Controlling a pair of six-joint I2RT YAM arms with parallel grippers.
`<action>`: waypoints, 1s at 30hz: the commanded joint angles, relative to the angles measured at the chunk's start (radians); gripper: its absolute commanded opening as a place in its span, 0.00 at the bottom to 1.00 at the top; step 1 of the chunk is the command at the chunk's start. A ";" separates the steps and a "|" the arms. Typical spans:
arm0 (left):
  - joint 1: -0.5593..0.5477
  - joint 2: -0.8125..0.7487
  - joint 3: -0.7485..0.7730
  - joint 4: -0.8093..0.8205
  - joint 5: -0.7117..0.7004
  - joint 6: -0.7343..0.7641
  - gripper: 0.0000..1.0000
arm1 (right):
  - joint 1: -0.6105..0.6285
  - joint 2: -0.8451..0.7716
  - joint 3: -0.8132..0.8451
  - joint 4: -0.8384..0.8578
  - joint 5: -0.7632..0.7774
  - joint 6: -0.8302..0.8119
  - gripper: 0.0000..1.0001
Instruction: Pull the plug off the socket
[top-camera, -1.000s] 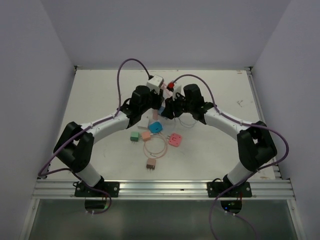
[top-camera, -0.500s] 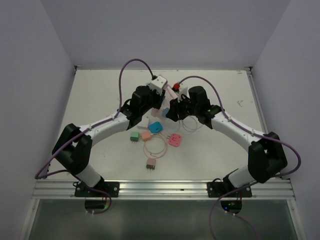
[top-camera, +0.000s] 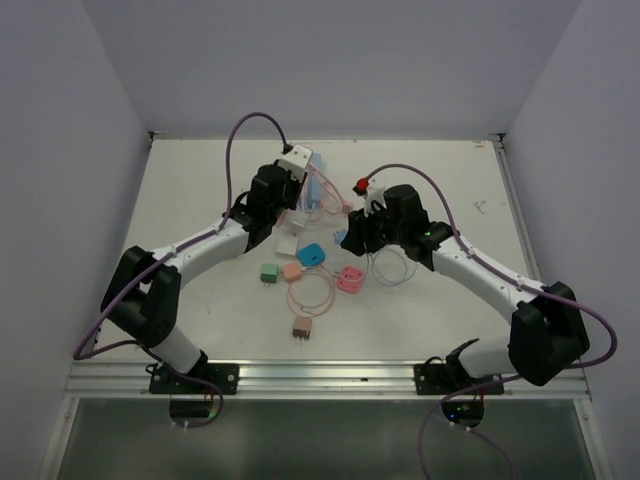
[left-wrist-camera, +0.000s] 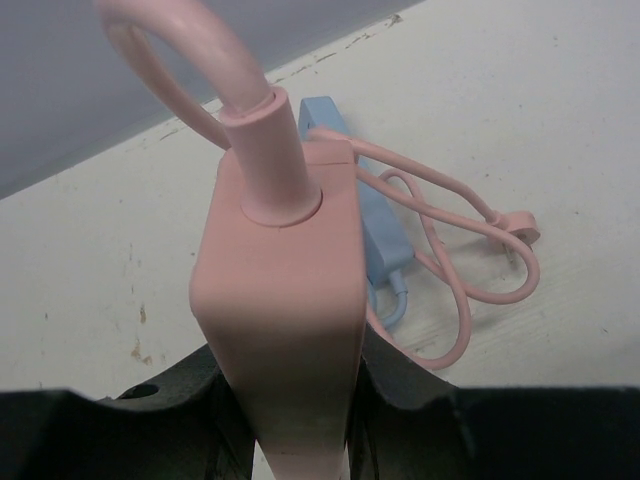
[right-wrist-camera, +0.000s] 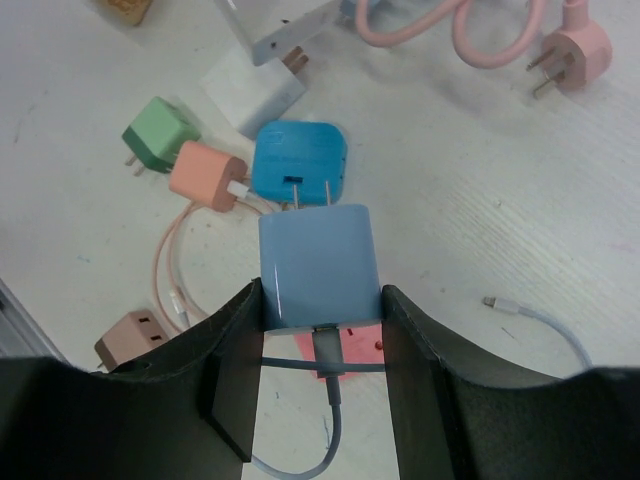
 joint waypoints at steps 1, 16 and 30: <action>0.006 -0.099 0.086 0.068 -0.056 -0.025 0.00 | -0.019 0.029 -0.009 0.029 0.098 0.064 0.00; 0.008 -0.202 0.053 -0.031 0.040 -0.181 0.00 | -0.106 0.239 -0.044 0.153 0.080 0.168 0.58; 0.008 -0.202 -0.017 0.017 0.056 -0.215 0.00 | -0.025 0.141 0.051 0.263 -0.185 0.010 0.95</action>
